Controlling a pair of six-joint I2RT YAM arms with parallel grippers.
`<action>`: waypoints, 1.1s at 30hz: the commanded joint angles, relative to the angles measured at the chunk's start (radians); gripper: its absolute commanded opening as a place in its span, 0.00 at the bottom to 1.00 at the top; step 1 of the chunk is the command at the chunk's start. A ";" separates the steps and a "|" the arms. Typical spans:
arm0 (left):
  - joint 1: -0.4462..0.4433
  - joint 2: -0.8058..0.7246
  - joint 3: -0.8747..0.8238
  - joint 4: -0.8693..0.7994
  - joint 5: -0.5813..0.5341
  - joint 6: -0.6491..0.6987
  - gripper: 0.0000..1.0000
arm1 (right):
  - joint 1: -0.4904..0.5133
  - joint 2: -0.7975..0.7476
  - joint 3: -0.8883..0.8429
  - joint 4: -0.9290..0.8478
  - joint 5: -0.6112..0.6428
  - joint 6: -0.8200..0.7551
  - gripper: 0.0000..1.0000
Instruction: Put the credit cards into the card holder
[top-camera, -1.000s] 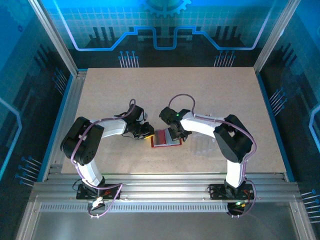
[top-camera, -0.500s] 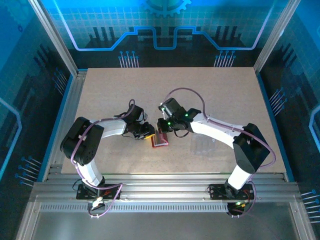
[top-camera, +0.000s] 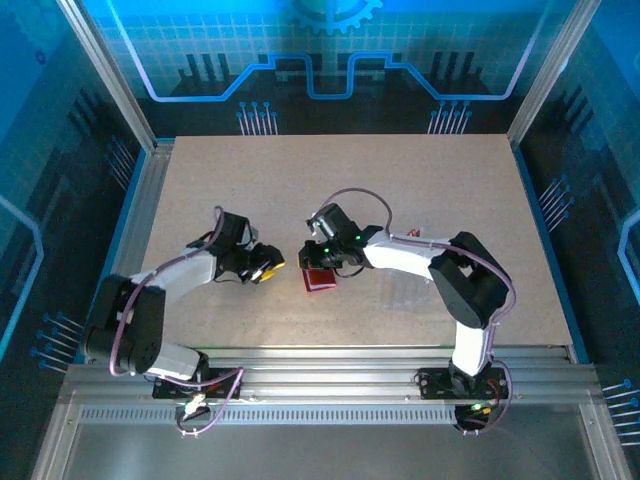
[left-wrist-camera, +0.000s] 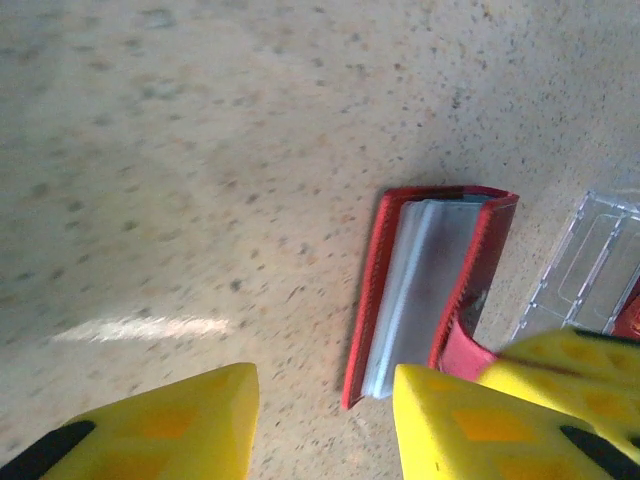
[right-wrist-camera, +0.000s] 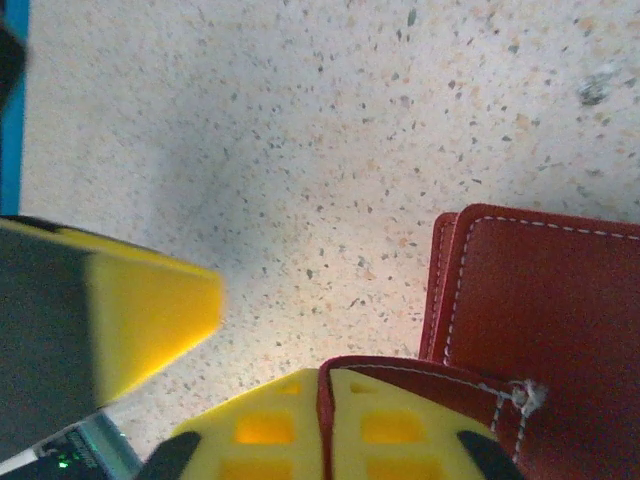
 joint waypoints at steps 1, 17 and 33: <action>0.023 -0.065 -0.014 -0.094 -0.010 0.023 0.42 | 0.027 0.065 0.061 -0.012 -0.037 -0.022 0.22; -0.141 -0.035 0.223 -0.222 -0.167 0.112 0.42 | -0.187 -0.193 0.071 -0.374 -0.259 -0.254 0.68; -0.280 0.318 0.444 -0.247 -0.168 0.139 0.18 | -0.277 -0.219 -0.125 -0.326 -0.148 -0.238 0.51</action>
